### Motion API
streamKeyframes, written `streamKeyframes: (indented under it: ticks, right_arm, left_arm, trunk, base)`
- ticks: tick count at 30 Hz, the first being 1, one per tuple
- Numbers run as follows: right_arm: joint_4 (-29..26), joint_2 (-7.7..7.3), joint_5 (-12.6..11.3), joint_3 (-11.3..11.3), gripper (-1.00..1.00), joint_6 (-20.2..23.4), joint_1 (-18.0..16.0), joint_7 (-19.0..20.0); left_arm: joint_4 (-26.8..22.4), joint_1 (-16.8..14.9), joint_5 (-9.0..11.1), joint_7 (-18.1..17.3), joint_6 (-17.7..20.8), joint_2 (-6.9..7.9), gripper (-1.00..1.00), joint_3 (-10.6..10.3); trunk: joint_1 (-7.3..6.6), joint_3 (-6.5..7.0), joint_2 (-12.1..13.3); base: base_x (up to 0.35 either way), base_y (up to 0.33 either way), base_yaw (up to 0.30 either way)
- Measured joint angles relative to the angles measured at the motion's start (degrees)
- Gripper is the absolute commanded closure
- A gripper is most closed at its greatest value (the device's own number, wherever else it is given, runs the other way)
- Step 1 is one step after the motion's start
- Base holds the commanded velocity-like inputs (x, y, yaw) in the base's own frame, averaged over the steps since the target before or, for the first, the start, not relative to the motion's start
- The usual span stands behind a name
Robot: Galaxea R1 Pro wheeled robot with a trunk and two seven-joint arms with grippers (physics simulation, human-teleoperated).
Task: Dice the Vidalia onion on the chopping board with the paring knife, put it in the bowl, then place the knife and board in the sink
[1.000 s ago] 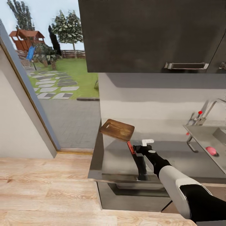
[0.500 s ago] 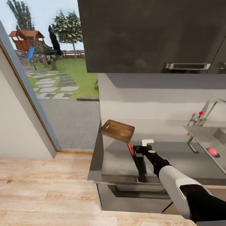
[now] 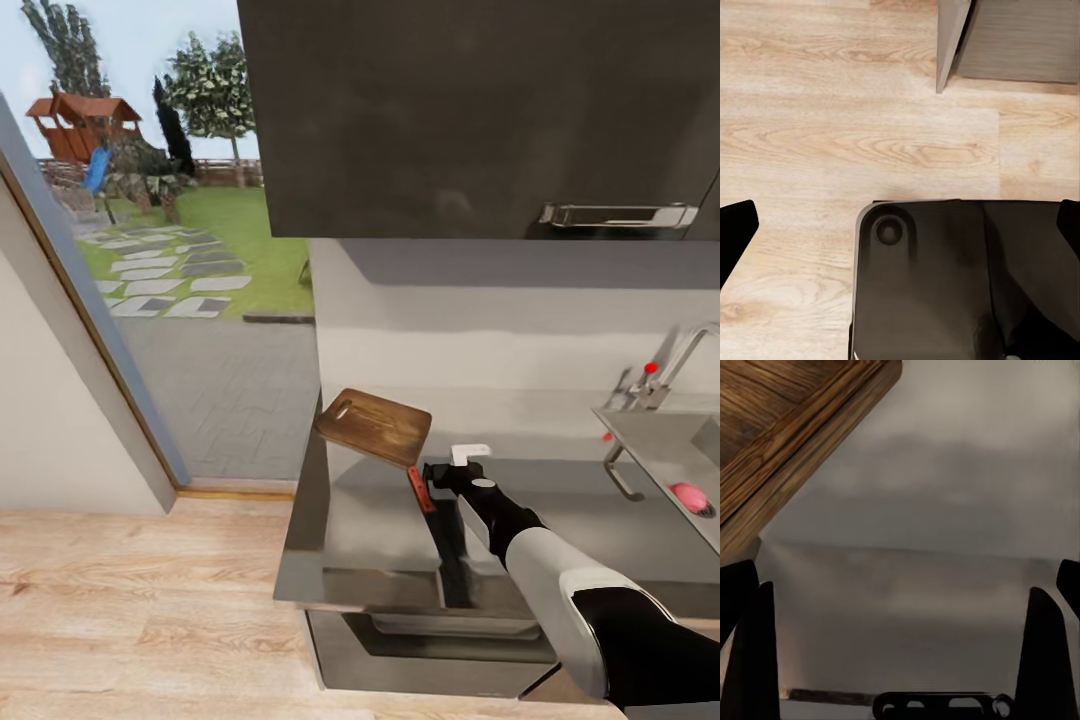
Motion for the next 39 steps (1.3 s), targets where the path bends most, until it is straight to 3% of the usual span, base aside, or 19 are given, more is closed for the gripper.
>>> streamKeyframes:
  ticks: [15,39]
  right_arm:
    - [0.0,0.08,0.0,0.0,-1.00,0.0,0.0,0.0]
    - [0.3,0.35,-0.1,-0.2,-1.00,-0.2,0.0,0.0]
  left_arm:
    - [0.0,0.0,0.0,0.0,0.0,0.00,-1.00,0.0]
    - [0.0,0.0,0.0,0.0,0.0,0.00,-1.00,0.0]
  trunk:
    - [0.01,0.00,0.0]
    - [0.01,0.02,0.0]
  base:
    - [0.004,0.005,0.000]
    - [-0.207,0.156,0.000]
